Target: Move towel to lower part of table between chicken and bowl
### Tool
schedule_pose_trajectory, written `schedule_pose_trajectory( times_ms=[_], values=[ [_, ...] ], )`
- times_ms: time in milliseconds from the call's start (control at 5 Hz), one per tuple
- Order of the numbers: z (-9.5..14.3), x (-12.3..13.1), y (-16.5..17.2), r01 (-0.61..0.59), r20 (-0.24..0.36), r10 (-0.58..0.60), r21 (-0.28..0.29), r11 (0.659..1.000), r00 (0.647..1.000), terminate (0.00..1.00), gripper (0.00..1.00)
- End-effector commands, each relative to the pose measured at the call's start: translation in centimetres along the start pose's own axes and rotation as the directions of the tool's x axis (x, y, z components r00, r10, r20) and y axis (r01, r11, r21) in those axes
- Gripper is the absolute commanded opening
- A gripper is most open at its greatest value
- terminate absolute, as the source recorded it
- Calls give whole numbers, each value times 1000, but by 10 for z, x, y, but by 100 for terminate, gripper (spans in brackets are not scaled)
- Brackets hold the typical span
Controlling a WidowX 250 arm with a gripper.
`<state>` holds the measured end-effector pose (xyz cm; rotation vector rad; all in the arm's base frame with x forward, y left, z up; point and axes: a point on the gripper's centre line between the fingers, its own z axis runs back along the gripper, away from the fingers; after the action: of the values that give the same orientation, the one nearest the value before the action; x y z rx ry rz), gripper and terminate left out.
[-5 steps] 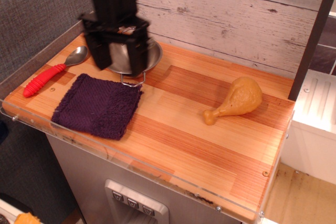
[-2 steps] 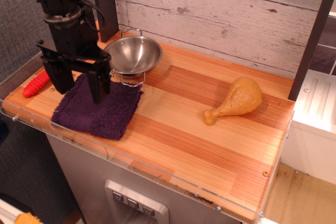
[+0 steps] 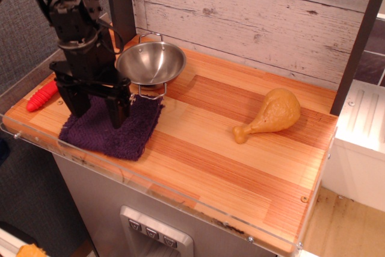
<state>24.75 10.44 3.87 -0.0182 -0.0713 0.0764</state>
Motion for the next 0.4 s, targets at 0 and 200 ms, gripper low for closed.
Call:
schedule_pose_trajectory(
  times_ms=[0,200],
  values=[
    [-6,20,9,22,-14,-22,-39,999,1000,0,100],
    [-21,25,-3,66,-54,-70,-72,995,996,0,100]
  ],
)
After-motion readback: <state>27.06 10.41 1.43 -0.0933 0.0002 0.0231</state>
